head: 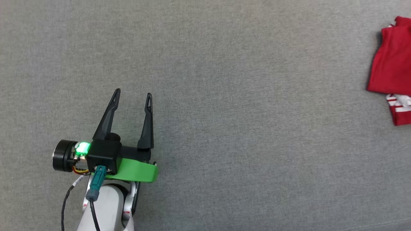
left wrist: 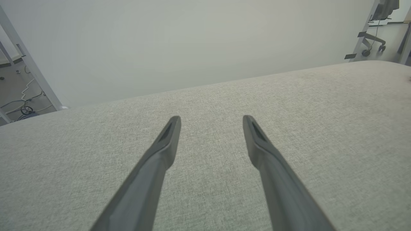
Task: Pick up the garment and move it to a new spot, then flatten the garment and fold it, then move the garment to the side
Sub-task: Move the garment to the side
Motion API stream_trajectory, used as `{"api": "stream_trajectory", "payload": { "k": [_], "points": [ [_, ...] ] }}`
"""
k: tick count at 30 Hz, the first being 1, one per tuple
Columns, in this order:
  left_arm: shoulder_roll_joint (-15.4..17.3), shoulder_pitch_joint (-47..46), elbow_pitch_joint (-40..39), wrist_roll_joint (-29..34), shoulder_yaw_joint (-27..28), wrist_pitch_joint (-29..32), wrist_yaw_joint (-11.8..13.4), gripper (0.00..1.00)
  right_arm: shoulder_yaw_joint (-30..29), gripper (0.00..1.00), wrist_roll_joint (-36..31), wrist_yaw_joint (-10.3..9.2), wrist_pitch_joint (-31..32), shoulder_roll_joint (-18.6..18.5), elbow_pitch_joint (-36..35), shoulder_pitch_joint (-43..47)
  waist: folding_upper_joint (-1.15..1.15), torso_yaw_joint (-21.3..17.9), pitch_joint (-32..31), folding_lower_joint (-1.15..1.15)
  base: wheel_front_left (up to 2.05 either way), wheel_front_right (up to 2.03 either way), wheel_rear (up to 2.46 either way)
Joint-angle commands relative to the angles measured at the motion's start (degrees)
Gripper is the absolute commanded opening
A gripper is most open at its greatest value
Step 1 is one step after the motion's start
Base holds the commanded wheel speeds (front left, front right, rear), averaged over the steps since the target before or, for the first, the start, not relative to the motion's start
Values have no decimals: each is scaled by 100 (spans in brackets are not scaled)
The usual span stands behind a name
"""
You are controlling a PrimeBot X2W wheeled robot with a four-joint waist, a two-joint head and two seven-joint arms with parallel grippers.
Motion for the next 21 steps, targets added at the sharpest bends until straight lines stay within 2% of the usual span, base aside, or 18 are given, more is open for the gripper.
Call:
{"api": "stream_trajectory", "payload": {
  "k": [1, 5, 13, 14, 15, 21],
  "points": [
    [22, -141, -30, 62, -18, -34, -13, 100, -75, 0, -110, 0, 29, -12, 134, -124, 0, 331, 492, 0, 0, 0, 0],
    [26, -258, -75, 57, -50, -34, -8, 100, -281, 0, -514, 0, -50, -87, 558, -316, 0, 447, 730, 0, 0, 0, 0],
    [79, -391, -222, 60, -73, -34, 24, 100, -713, 0, -1158, 0, -459, 110, 1292, -809, 0, 579, 985, 0, 0, 0, 0],
    [81, -393, -236, 56, -69, -34, 34, 100, -748, 36, -1208, 0, -474, 165, 1376, -847, 0, 578, 976, 0, 0, 0, 0],
    [84, -390, -243, 50, -64, -34, 43, 100, -781, 100, -1258, 0, -486, 226, 1458, -884, 0, 575, 956, 0, 0, 0, 0],
    [73, -270, -186, 8, -64, -34, 97, 100, -925, 100, -1780, 0, -1074, 368, 1662, -1045, 0, 569, 570, 0, 0, 0, 0]
  ]
}}
